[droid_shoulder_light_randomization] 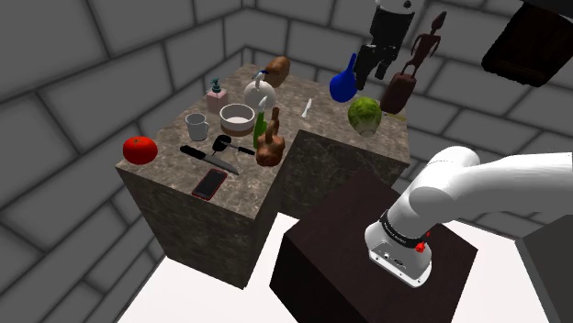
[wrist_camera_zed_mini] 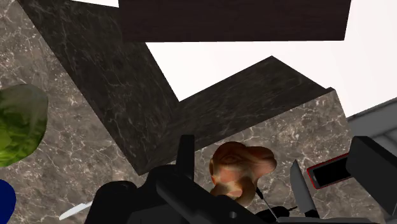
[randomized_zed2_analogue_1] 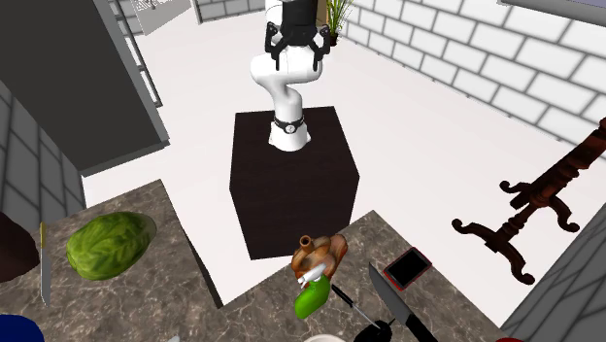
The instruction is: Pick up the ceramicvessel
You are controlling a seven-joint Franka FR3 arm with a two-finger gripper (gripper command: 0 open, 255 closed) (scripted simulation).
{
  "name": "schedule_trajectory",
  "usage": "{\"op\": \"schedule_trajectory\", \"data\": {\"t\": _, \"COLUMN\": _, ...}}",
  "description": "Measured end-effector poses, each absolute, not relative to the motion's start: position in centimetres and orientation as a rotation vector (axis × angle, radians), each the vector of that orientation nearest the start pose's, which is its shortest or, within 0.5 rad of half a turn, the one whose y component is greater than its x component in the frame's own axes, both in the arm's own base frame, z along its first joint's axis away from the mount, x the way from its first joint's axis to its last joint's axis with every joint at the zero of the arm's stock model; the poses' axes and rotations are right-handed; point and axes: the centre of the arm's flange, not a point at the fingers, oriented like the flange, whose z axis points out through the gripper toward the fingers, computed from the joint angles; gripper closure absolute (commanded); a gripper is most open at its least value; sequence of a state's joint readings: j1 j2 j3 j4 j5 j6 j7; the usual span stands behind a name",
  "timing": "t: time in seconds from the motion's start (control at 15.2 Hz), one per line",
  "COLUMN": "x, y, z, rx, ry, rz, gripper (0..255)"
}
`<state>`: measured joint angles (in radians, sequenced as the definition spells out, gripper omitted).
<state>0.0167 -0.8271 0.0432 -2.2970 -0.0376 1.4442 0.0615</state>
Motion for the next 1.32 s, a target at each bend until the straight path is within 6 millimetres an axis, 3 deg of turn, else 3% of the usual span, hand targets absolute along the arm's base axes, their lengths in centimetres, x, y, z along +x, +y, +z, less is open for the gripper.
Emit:
{"op": "schedule_trajectory", "data": {"t": 0.13, "x": 28.4, "y": 1.9, "z": 61.5, "rx": -3.209, "ry": 0.053, "rz": 0.033, "gripper": 0}}
{"op": "schedule_trajectory", "data": {"t": 0.46, "x": 31.7, "y": 3.4, "z": 57.2, "rx": -3.176, "ry": 0.253, "rz": -0.004, "gripper": 0}}
{"op": "schedule_trajectory", "data": {"t": 1.32, "x": 42.8, "y": 4.4, "z": 45.4, "rx": -3.003, "ry": 0.814, "rz": -0.114, "gripper": 0}}
